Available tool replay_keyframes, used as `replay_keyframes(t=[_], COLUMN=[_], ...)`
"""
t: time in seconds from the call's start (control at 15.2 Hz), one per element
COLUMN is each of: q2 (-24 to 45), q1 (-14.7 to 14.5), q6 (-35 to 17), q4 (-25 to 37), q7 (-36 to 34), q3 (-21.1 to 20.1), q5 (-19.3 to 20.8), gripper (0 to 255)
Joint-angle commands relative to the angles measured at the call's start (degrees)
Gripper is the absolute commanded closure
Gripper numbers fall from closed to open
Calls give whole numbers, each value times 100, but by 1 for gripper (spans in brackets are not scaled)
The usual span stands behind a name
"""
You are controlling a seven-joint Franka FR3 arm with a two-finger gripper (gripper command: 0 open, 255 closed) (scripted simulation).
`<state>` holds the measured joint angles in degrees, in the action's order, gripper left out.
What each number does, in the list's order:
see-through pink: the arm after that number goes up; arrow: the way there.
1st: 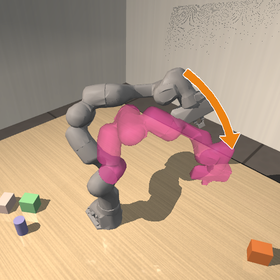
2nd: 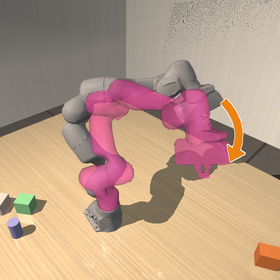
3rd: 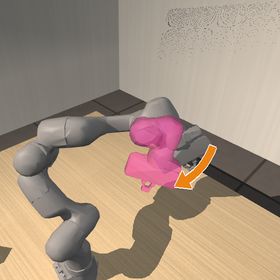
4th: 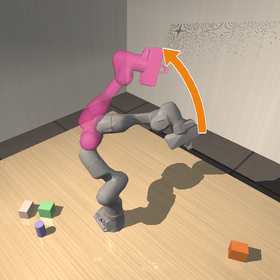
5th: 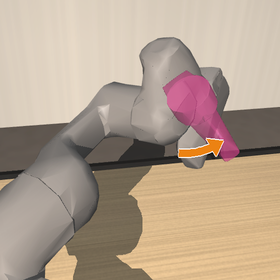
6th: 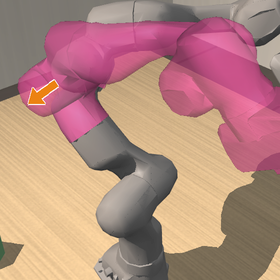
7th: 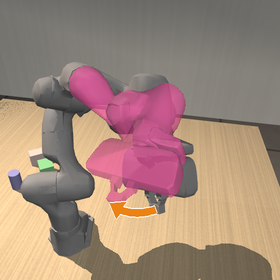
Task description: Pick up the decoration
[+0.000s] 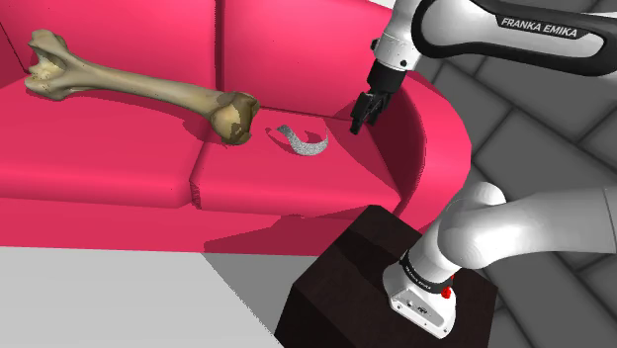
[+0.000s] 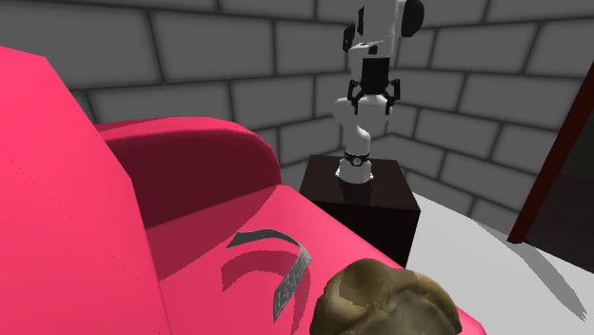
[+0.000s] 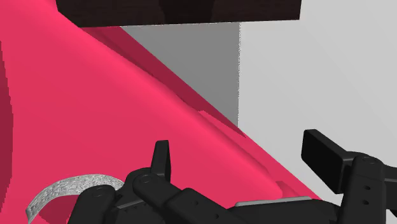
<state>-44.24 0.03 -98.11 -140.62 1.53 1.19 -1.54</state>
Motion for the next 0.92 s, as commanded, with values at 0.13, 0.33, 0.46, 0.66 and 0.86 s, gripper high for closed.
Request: replay_keyframes(t=[0.13, 0.33, 0.46, 0.66, 0.86], q2=[390, 1003, 1427, 2079, 2745], q1=[37, 73, 87, 97, 95], q6=[-331, -792, -1072, -1444, -1750], q4=[67, 228, 375, 652, 996], q7=[106, 273, 393, 590, 810], q3=[132, 330, 458, 646, 827], q5=[2, -27, -72, -185, -355], gripper=[0, 0, 0, 0, 0])
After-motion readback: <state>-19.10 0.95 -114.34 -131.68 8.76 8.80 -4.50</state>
